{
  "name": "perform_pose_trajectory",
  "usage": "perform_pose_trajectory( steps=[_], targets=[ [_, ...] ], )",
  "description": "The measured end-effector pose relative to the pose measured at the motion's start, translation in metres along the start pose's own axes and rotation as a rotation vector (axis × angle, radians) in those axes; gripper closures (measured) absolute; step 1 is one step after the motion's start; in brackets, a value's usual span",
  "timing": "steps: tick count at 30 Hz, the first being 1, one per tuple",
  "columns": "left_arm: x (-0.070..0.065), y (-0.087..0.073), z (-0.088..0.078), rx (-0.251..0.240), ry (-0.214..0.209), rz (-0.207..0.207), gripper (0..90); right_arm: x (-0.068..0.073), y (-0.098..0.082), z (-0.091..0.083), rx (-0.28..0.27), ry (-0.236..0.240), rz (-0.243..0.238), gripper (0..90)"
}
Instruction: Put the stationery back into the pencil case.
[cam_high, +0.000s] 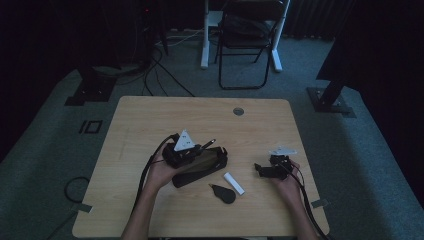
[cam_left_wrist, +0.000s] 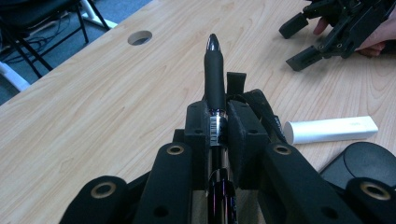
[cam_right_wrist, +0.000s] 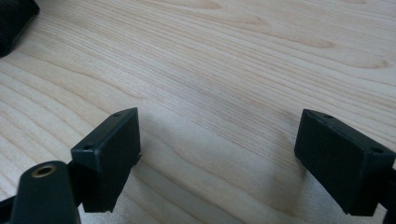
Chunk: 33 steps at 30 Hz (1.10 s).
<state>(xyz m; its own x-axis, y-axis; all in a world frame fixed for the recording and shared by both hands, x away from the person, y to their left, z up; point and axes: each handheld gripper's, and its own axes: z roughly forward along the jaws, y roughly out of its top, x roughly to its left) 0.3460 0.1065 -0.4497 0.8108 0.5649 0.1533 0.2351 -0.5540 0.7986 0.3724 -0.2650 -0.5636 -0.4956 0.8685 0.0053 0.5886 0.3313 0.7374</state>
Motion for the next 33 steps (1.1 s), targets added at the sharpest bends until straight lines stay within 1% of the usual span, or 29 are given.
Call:
perform_pose_trajectory(
  steps=[13,16,20,33],
  targets=[
    [-0.001,-0.002,0.008,0.014,-0.006,-0.003,79.3,0.000,0.000,0.000,0.000,0.000,0.000,14.3],
    [-0.001,-0.002,0.010,0.022,-0.005,0.004,79.3,0.000,0.000,0.000,0.000,0.000,0.000,14.3],
    [-0.001,-0.003,0.012,0.025,-0.011,0.000,79.3,0.000,0.000,0.000,0.000,0.000,0.000,14.3],
    [-0.004,-0.004,0.019,0.039,-0.022,0.006,79.3,0.000,0.000,0.000,0.000,0.000,0.000,14.3]
  ],
)
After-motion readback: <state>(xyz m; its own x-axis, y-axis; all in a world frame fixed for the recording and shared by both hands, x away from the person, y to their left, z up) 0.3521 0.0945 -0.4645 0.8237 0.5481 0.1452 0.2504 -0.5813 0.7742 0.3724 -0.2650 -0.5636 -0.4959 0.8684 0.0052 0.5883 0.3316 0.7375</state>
